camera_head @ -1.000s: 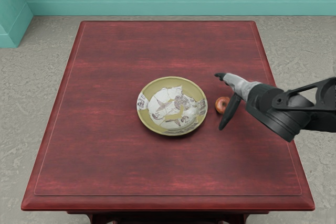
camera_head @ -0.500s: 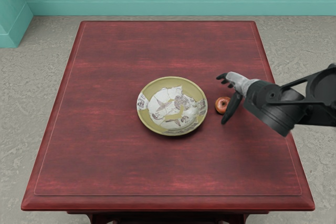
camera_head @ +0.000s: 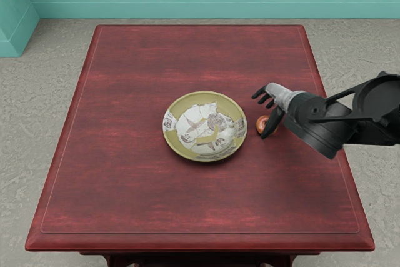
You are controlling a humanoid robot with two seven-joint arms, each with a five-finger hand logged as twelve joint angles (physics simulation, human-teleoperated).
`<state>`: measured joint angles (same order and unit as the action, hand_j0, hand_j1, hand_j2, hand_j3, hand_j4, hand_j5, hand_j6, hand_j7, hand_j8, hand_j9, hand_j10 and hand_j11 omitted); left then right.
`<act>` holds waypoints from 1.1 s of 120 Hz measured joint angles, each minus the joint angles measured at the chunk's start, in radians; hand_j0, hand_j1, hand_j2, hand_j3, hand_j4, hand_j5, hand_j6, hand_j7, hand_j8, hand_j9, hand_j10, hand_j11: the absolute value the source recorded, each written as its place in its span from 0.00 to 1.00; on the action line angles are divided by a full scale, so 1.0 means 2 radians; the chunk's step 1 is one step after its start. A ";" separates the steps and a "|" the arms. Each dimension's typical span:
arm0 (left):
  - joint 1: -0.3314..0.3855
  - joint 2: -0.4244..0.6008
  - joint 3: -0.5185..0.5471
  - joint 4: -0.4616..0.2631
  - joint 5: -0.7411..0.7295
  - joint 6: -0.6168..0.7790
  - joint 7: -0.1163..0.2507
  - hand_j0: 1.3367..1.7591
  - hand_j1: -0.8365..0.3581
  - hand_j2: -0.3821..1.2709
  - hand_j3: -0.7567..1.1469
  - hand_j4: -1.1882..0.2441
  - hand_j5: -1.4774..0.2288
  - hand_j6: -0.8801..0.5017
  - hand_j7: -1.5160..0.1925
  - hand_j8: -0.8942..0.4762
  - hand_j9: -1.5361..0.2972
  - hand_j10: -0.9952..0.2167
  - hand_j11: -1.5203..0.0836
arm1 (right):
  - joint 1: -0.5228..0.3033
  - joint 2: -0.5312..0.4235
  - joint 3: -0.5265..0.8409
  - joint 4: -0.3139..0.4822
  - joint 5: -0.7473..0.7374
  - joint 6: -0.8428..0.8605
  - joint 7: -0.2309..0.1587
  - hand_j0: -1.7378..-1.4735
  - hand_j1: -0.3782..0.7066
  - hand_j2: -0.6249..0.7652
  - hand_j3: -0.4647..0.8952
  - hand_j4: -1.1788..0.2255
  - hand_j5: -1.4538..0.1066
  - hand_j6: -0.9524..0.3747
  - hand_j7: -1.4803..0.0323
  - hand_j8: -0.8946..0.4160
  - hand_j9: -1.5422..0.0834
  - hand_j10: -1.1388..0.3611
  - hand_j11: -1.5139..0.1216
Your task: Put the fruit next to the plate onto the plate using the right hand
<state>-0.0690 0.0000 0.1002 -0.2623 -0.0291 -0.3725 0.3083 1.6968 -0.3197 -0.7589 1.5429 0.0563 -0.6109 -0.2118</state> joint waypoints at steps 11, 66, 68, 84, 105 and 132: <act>0.000 0.000 0.000 0.000 0.000 0.000 0.000 0.76 0.99 0.23 0.40 0.83 0.87 0.64 0.89 0.65 0.84 0.82 0.95 | -0.001 0.002 -0.001 -0.003 0.001 0.000 0.000 0.30 0.38 0.40 0.34 0.61 0.67 0.48 0.71 0.44 0.70 0.55 0.67; 0.000 0.000 -0.001 0.000 0.000 0.000 0.000 0.76 0.99 0.23 0.40 0.83 0.87 0.64 0.89 0.65 0.84 0.82 0.95 | -0.011 0.022 -0.011 -0.019 0.019 0.000 0.000 0.30 0.49 0.39 0.34 0.54 0.58 0.40 0.62 0.36 0.61 0.48 0.59; 0.000 0.000 -0.001 0.000 0.000 0.000 0.000 0.76 0.99 0.23 0.40 0.83 0.87 0.64 0.89 0.65 0.84 0.82 0.95 | -0.011 0.022 -0.011 -0.019 0.019 0.000 0.000 0.30 0.50 0.39 0.34 0.53 0.57 0.39 0.61 0.36 0.61 0.47 0.58; 0.000 0.000 -0.001 0.000 0.000 0.000 0.000 0.76 0.99 0.23 0.40 0.83 0.87 0.64 0.89 0.65 0.84 0.82 0.95 | -0.013 0.022 -0.011 -0.019 0.020 0.000 0.000 0.30 0.56 0.41 0.34 0.49 0.53 0.35 0.56 0.36 0.56 0.44 0.54; 0.000 0.000 -0.001 0.000 0.000 0.000 0.000 0.76 0.99 0.23 0.40 0.83 0.87 0.64 0.89 0.65 0.84 0.82 0.95 | -0.013 0.021 -0.009 -0.019 0.025 0.000 -0.001 0.31 0.64 0.58 0.34 0.40 0.43 0.30 0.46 0.38 0.46 0.46 0.44; 0.000 0.000 -0.001 0.000 0.000 0.000 0.000 0.76 0.99 0.23 0.40 0.83 0.87 0.64 0.89 0.65 0.84 0.82 0.95 | -0.013 0.021 -0.008 -0.019 0.034 0.000 -0.001 0.30 0.64 0.85 0.34 0.32 0.34 0.19 0.36 0.28 0.37 0.35 0.34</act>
<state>-0.0691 0.0000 0.0984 -0.2623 -0.0290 -0.3725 0.3083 1.6715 -0.2780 -0.7742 1.5046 0.1248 -0.6114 -0.2131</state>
